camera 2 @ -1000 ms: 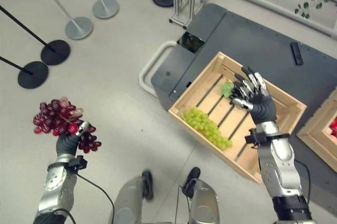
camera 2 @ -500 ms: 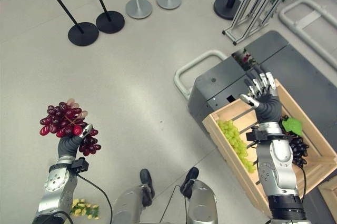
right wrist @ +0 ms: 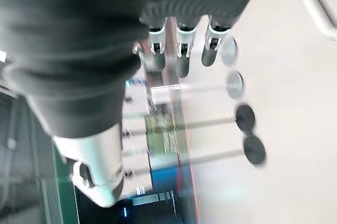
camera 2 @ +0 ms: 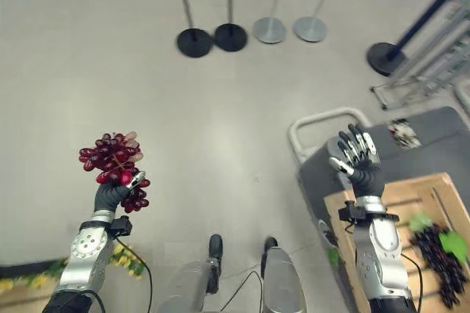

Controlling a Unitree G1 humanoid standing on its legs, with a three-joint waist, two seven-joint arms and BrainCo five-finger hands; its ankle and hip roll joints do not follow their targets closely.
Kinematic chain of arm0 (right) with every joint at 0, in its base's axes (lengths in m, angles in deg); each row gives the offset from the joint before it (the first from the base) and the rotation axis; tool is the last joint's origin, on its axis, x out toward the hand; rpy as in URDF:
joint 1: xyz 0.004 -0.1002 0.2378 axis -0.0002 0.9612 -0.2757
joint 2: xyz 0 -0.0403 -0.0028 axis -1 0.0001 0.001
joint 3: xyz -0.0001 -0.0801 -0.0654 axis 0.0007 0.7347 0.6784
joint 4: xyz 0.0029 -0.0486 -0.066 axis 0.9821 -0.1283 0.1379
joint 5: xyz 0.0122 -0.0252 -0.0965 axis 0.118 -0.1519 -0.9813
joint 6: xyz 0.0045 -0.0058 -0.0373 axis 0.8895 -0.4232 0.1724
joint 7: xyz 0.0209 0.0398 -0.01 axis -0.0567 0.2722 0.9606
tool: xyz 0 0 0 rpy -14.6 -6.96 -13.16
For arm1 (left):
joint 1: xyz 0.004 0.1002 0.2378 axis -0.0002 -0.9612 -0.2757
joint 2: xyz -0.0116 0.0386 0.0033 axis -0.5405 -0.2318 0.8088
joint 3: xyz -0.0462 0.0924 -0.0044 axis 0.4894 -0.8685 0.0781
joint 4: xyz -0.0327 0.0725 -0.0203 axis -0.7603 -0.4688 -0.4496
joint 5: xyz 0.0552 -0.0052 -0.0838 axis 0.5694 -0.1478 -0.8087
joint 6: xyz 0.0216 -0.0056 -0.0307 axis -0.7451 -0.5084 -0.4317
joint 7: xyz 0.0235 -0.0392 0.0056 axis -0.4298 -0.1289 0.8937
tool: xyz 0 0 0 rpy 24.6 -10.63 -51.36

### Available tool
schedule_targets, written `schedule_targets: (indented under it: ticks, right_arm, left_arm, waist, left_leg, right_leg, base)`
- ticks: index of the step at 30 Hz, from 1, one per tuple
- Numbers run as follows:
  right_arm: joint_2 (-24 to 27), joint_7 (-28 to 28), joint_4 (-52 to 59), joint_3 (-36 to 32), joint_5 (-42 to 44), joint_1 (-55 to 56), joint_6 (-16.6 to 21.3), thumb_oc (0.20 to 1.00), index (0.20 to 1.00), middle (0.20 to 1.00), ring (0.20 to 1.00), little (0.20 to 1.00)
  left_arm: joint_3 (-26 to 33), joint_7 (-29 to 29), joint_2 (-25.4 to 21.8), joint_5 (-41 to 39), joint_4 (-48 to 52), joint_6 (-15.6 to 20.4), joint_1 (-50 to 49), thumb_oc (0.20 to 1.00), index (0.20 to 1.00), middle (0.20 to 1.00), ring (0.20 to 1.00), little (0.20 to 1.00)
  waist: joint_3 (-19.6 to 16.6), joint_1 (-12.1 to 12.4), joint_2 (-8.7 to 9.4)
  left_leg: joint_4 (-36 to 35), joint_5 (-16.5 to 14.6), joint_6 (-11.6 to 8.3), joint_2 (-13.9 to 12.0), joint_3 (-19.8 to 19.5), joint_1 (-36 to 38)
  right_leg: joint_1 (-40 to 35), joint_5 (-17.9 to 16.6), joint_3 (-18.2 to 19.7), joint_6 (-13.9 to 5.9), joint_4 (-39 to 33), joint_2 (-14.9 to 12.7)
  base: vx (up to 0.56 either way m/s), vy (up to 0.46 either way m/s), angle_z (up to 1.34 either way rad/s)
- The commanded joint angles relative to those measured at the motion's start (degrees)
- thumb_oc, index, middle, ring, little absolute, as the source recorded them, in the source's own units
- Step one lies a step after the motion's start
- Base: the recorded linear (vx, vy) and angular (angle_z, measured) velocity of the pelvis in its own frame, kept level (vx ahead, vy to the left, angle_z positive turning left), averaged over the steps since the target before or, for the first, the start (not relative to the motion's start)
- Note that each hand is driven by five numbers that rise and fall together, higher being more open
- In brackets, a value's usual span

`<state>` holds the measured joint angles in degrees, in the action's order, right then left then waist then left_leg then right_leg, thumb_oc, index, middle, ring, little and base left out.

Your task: Pick up the fruits from the basket on one side to the basket on the other side

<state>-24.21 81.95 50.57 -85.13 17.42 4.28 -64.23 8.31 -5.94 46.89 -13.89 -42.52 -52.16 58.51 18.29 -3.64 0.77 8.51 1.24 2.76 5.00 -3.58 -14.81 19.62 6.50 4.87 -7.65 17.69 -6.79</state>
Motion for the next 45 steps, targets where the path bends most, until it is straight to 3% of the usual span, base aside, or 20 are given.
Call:
schedule_targets:
  ticks: [1,7,10,11,12,13,14,15,16,18,20,22,30,38,45]
  right_arm:
    - [0.74,-0.36,0.76,-2.36,-0.75,-3.22,5.25,1.000,1.000,1.000,1.000,1.000]
    - [2.32,-1.32,-0.47,-2.92,-1.84,-2.78,6.29,1.000,1.000,1.000,1.000,1.000]
    - [3.16,-1.88,-1.22,-3.29,-2.33,-3.38,6.54,1.000,1.000,1.000,1.000,1.000]
    - [3.18,-1.88,-1.25,-3.29,-2.33,-3.40,6.56,1.000,1.000,1.000,1.000,1.000]
    - [3.64,-2.35,-1.15,-3.63,-2.69,-3.48,6.74,1.000,1.000,1.000,1.000,1.000]
    - [3.65,-2.36,-1.15,-3.66,-2.70,-3.51,6.74,1.000,1.000,1.000,1.000,1.000]
    - [3.84,-2.90,-1.26,-3.85,-3.04,-3.71,6.94,1.000,1.000,1.000,1.000,1.000]
    - [4.13,-3.50,-1.18,-3.33,-3.81,-4.64,6.90,1.000,1.000,1.000,1.000,1.000]
    - [4.11,-3.53,-1.20,-3.28,-3.83,-4.70,6.90,1.000,1.000,1.000,1.000,1.000]
    - [3.92,-3.21,-1.08,-2.62,-4.22,-4.67,6.69,1.000,1.000,1.000,1.000,1.000]
    - [3.09,-2.99,-1.11,-2.49,-4.08,-4.60,6.54,1.000,1.000,1.000,1.000,1.000]
    - [2.22,-3.77,-1.85,-2.97,-3.12,-4.43,6.88,1.000,1.000,1.000,1.000,1.000]
    - [0.01,-6.31,-6.70,-0.44,-5.60,-3.70,5.75,1.000,1.000,1.000,1.000,1.000]
    - [-1.59,-7.06,-6.71,0.97,-3.34,-5.02,5.91,1.000,1.000,1.000,1.000,1.000]
    - [-2.09,-9.25,-7.07,2.88,-3.28,-7.57,6.02,1.000,1.000,1.000,1.000,1.000]
  left_arm:
    - [-0.37,0.95,-0.91,0.81,2.60,5.23,3.01,0.200,0.200,0.200,0.200,0.200]
    - [-1.61,0.04,0.78,-0.89,1.87,4.84,1.52,0.200,0.200,0.200,0.200,0.200]
    - [-2.05,-0.17,1.47,-1.59,2.65,4.57,1.03,0.200,0.200,0.200,0.200,0.200]
    - [-2.05,-0.17,1.48,-1.60,2.68,4.54,1.02,0.200,0.200,0.200,0.200,0.200]
    - [-2.37,-0.20,2.21,-1.37,1.27,4.20,1.06,0.200,0.200,0.200,0.200,0.200]
    - [-2.38,-0.20,2.22,-1.36,1.27,4.20,1.11,0.200,0.200,0.200,0.200,0.200]
    - [-2.80,-0.14,2.50,-1.04,0.76,3.99,1.43,0.200,0.200,0.200,0.200,0.200]
    - [-2.78,-0.12,2.45,-0.41,0.21,3.81,1.99,0.200,0.200,0.200,0.200,0.200]
    - [-2.74,-0.12,2.43,-0.41,0.20,3.82,2.00,0.200,0.200,0.200,0.200,0.200]
    - [-1.99,0.28,2.62,-0.27,-0.83,4.04,1.94,0.200,0.200,0.200,0.200,0.200]
    - [-1.35,1.03,2.98,-0.63,-1.56,4.05,2.29,0.200,0.200,0.200,0.200,0.200]
    - [-1.72,2.26,3.27,-0.47,-2.71,3.84,3.00,0.200,0.200,0.200,0.200,0.200]
    - [-1.52,5.67,1.78,1.61,-3.01,3.98,3.52,0.200,0.200,0.200,0.200,0.200]
    - [-1.28,8.79,0.38,2.33,-1.41,4.12,4.99,0.200,0.200,0.200,0.200,0.200]
    - [0.55,13.78,0.09,0.82,-2.32,4.57,9.72,0.200,0.200,0.200,0.200,0.200]
  waist:
    - [-1.61,0.26,1.90]
    - [-2.51,1.74,0.72]
    - [-2.43,2.54,-0.46]
    - [-2.50,2.35,-0.50]
    - [-2.53,1.69,-0.75]
    - [-2.63,1.65,-0.82]
    - [-2.47,1.04,-0.72]
    - [-2.13,0.33,0.12]
    - [-2.10,0.45,0.10]
    - [-2.20,0.24,0.86]
    - [-2.65,-0.38,0.44]
    - [-2.22,-1.13,-0.70]
    - [1.09,0.11,0.89]
    - [3.75,0.93,1.81]
    - [5.48,0.91,2.58]
  left_leg:
    - [2.76,-7.78,-4.23,-3.58,-3.76,5.14]
    - [1.53,-4.25,-6.87,-6.86,-9.78,4.18]
    - [-1.78,0.37,-8.95,-8.62,-12.49,2.09]
    - [-1.85,0.46,-8.97,-8.59,-12.69,2.00]
    - [-2.18,0.99,-8.52,-9.41,-8.10,1.43]
    - [-2.29,1.29,-8.50,-9.40,-8.17,1.21]
    - [-1.55,1.83,-8.35,-10.16,-3.27,0.49]
    - [2.60,-0.42,-8.21,-11.18,3.29,0.77]
    - [3.05,-0.75,-8.20,-11.29,3.41,0.61]
    - [7.35,-4.48,-7.63,-11.17,4.98,2.13]
    - [4.65,-4.88,-7.34,-11.51,6.13,3.89]
    - [-1.24,-2.46,-7.47,-12.78,9.23,5.17]
    - [1.50,-2.95,-7.22,-11.87,7.84,2.88]
    - [4.62,-3.74,-6.84,-10.51,7.04,-1.49]
    - [2.10,-2.05,-6.51,-10.06,7.37,-3.57]
  right_leg:
    - [-3.05,-4.44,-2.74,-1.02,-3.49,-0.88]
    - [-6.01,-1.04,-7.99,1.32,-2.99,1.73]
    - [-6.15,0.35,-12.36,2.35,-2.94,2.35]
    - [-6.14,0.38,-12.56,2.36,-2.95,2.30]
    - [-7.08,1.24,-14.58,2.62,-3.03,1.67]
    - [-6.95,0.91,-14.65,2.60,-3.26,1.68]
    - [-7.26,0.61,-15.66,2.57,-3.66,0.98]
    - [-6.97,-0.38,-16.75,2.95,-4.22,-0.53]
    - [-6.94,-0.39,-16.62,2.94,-4.22,-0.43]
    - [-7.16,-0.53,-17.61,3.58,-4.91,-0.98]
    - [-6.76,-0.53,-18.86,3.28,-4.99,-0.61]
    - [-6.65,-0.42,-20.64,2.25,-3.11,-0.59]
    - [-5.80,-0.75,-21.65,1.11,0.58,-4.25]
    - [-3.07,-1.10,-21.23,0.65,1.85,-5.53]
    - [0.20,-3.00,-20.88,0.16,0.46,-5.63]
  base:
    - [-0.01,-0.379,1.72]
    - [0.00,-0.363,1.04]
    - [-0.09,-0.256,0.58]
    - [-0.07,-0.179,0.77]
    - [-0.01,-0.065,0.74]
    - [-0.03,-0.055,0.96]
    - [-0.12,-0.007,0.65]
    - [-0.11,-0.009,0.65]
    - [-0.12,-0.071,0.32]
    - [-0.07,-0.094,0.29]
    - [-0.03,-0.032,0.42]
    - [0.00,0.059,0.46]
    - [0.02,0.090,0.29]
    - [-0.02,0.082,0.11]
    - [-0.04,0.046,-0.02]
